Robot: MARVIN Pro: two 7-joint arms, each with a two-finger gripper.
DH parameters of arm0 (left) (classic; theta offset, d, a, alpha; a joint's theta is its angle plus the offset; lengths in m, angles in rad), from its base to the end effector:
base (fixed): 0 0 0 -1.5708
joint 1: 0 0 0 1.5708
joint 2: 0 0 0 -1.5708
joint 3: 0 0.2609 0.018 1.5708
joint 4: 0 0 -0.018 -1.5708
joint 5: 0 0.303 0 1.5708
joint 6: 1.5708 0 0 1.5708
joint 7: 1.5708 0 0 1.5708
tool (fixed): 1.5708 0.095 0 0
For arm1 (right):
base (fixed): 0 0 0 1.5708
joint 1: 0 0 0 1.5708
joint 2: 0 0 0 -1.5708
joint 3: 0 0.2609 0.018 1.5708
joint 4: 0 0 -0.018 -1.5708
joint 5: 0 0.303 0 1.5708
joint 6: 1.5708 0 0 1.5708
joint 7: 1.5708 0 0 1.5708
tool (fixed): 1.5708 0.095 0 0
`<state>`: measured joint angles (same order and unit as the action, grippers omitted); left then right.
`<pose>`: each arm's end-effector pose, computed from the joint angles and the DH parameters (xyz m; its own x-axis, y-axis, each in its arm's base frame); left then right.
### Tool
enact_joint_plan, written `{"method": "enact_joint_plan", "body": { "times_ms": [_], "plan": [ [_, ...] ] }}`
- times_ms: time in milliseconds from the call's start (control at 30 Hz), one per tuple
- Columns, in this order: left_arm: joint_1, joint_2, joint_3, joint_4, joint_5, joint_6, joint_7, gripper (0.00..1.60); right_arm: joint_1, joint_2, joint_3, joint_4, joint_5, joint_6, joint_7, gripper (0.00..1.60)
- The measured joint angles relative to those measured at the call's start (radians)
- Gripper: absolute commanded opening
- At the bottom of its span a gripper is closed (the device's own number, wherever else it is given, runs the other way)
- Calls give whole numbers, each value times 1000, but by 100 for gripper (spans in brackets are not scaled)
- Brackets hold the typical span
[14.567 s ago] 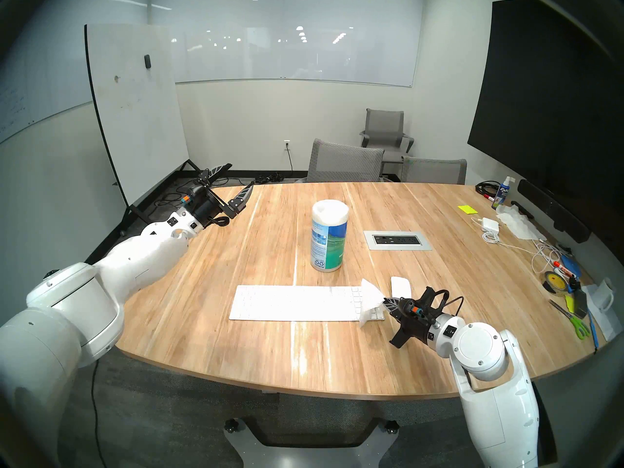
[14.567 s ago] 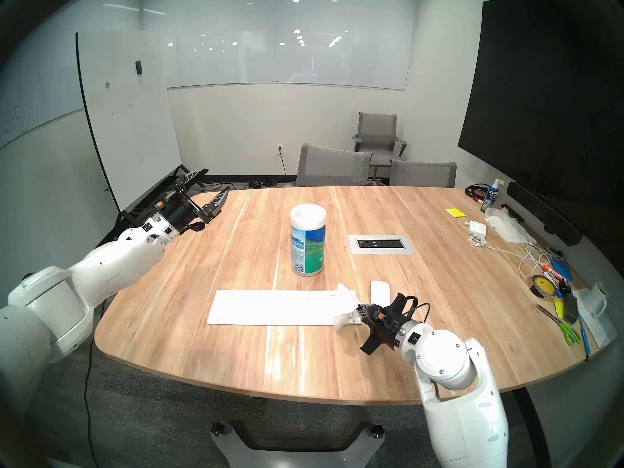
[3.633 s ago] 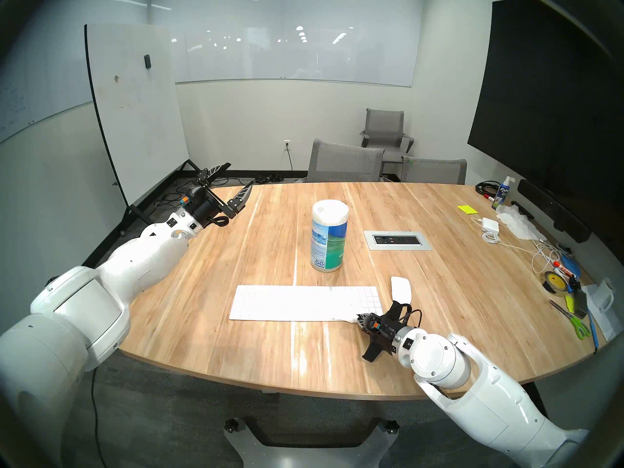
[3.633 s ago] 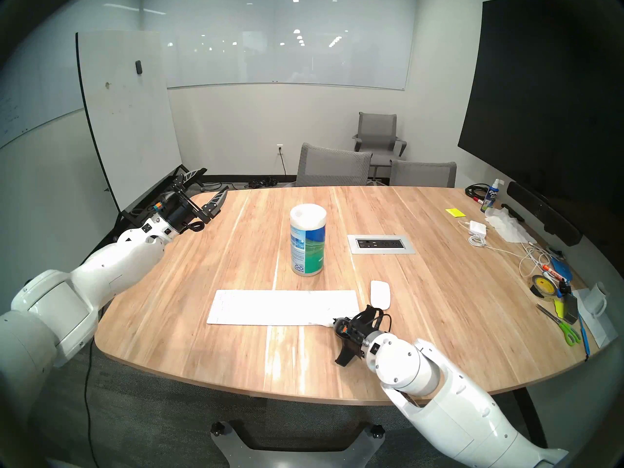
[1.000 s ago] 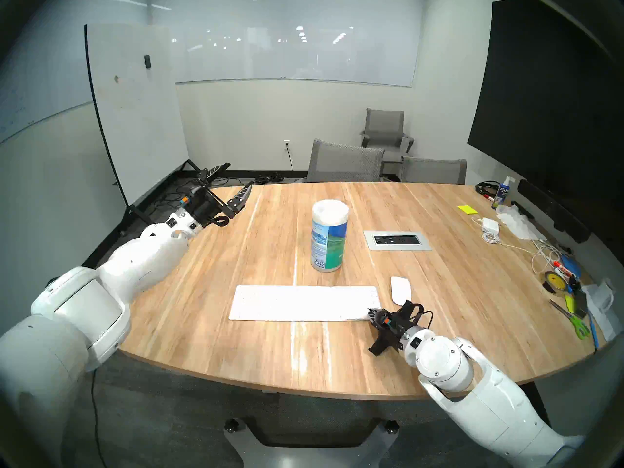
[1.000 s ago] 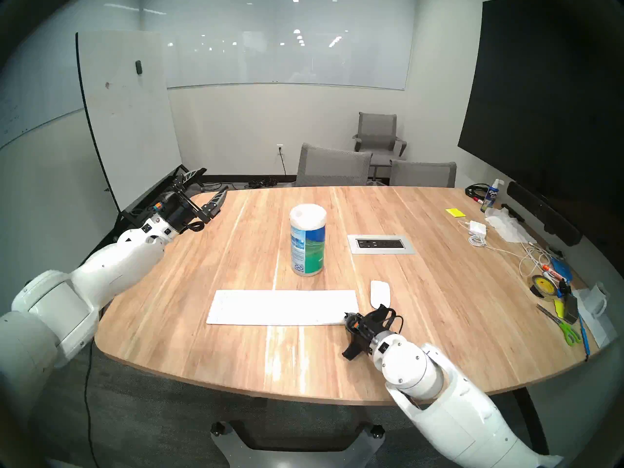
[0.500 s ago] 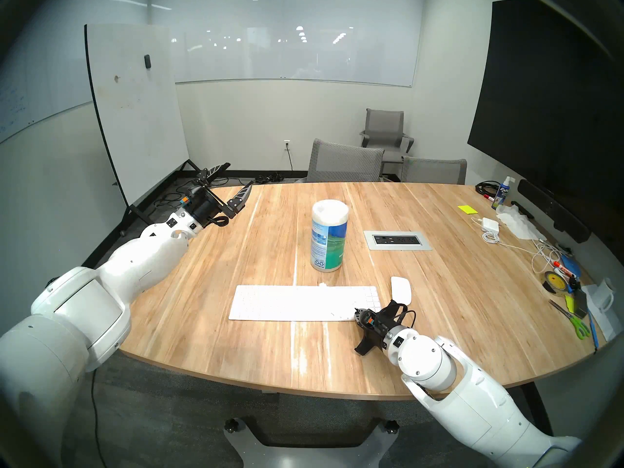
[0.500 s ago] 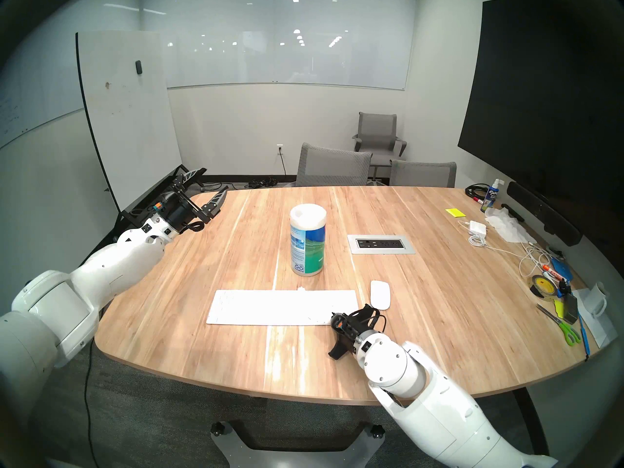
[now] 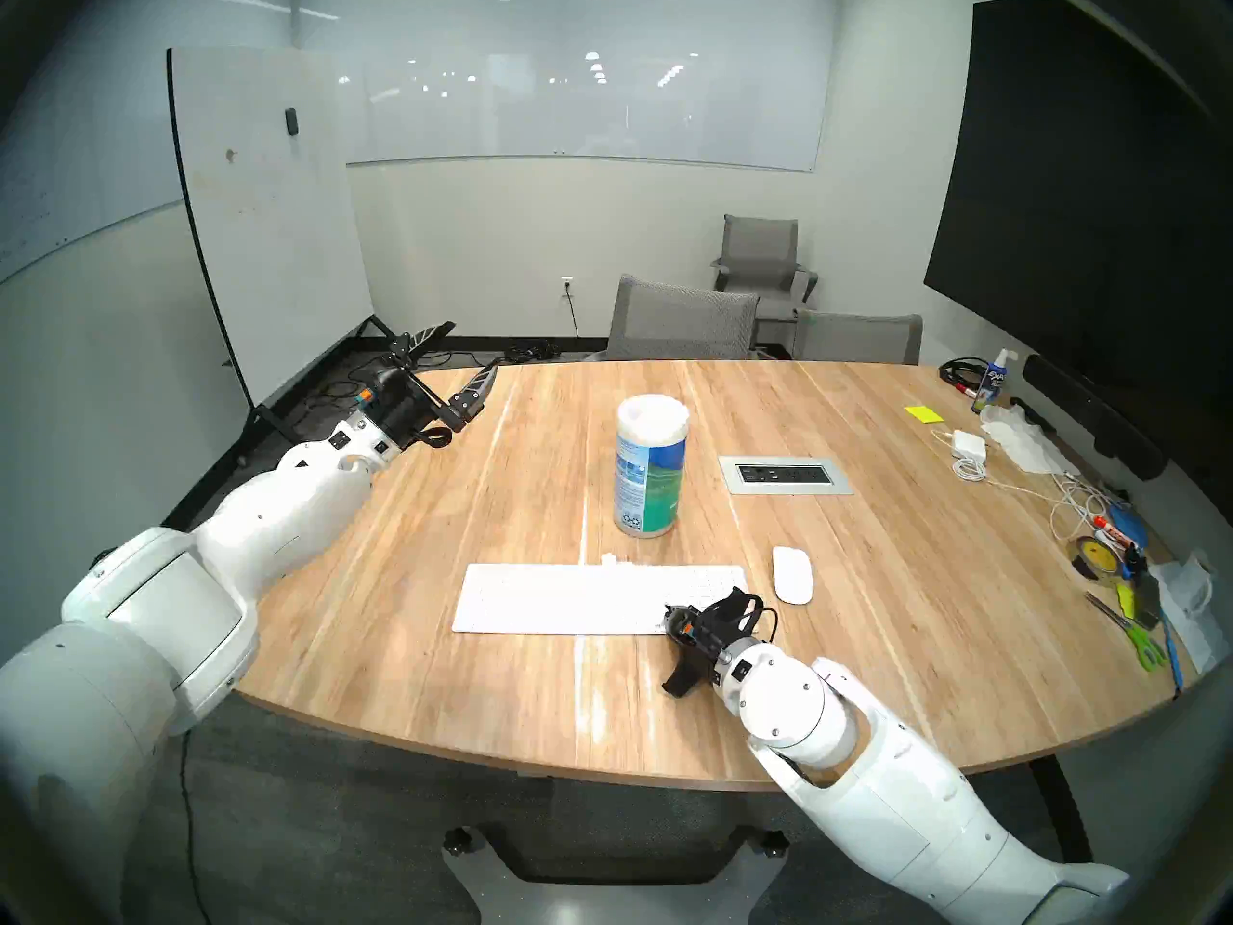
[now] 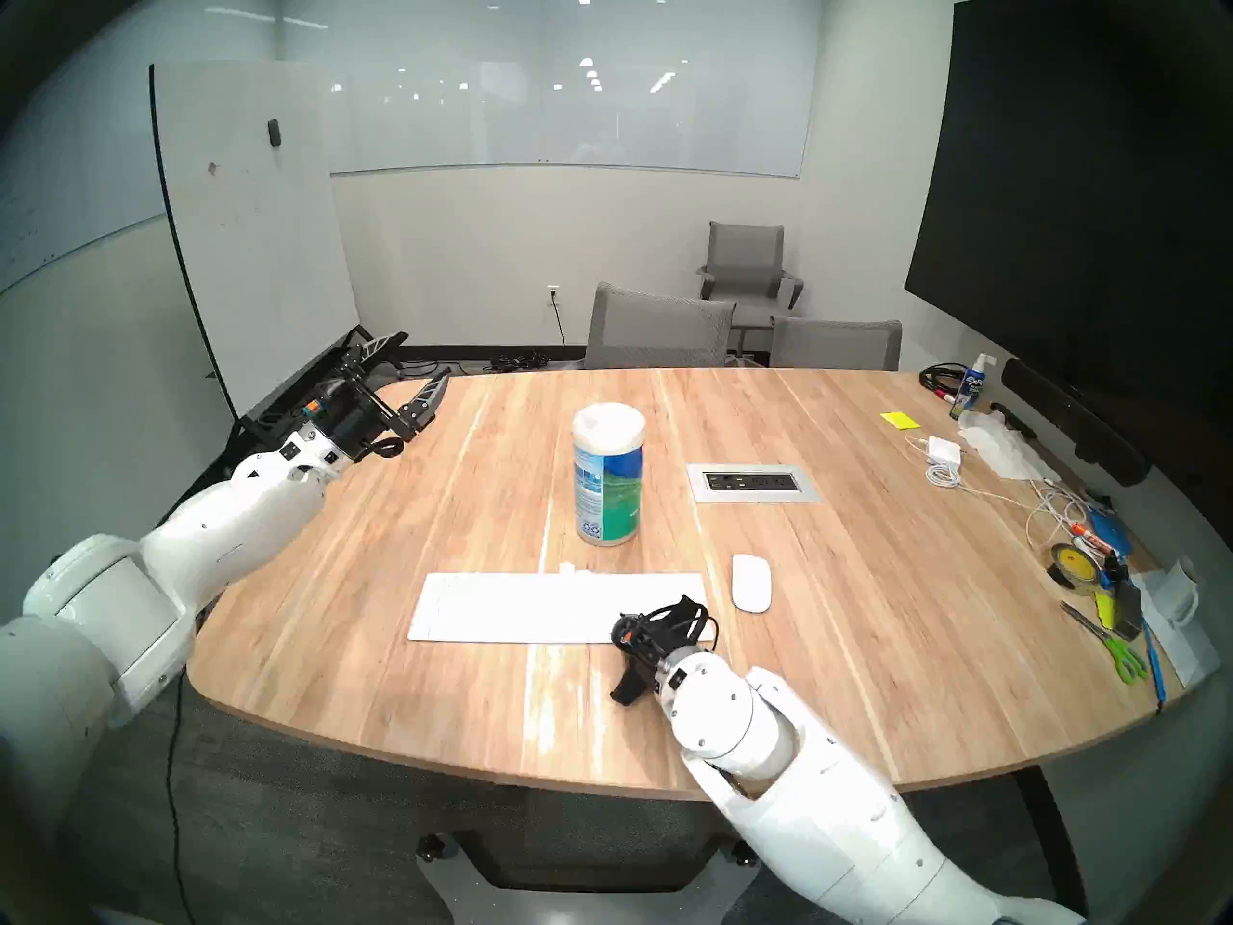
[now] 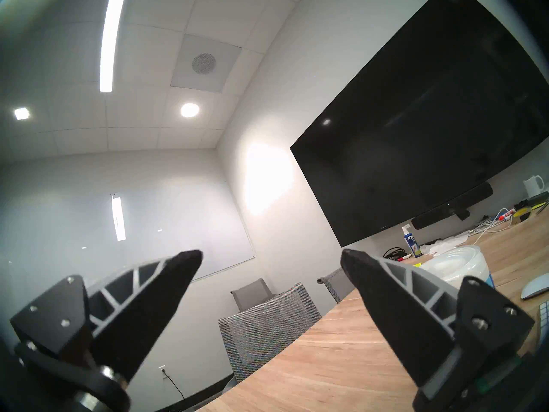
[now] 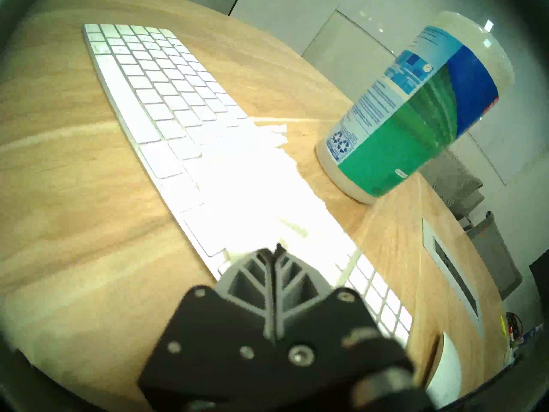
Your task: Wipe the keyboards and mice with a disinfecting wipe, then set the wipe down
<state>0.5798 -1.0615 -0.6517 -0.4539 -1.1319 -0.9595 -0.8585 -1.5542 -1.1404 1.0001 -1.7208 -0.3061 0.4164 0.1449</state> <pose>0.5436 0.1107 -0.1758 -0.6097 -0.0388 0.7917 -0.4795 -0.7773 -0.4074 0.3507 0.0945 -0.3243 0.0667 0.7281 0.6822 0.5894 -0.5805 0.5619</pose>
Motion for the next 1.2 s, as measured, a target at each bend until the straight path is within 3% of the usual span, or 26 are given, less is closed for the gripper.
{"method": "enact_joint_plan", "body": {
  "times_ms": [533,1200],
  "plan": [
    [1,0,-3,0,3,0,0,160,69,-94,-100,38,-57,73,-4,0],
    [2,0,-6,0,6,0,0,160,200,-259,-195,219,-112,107,-18,0]
  ]
}}
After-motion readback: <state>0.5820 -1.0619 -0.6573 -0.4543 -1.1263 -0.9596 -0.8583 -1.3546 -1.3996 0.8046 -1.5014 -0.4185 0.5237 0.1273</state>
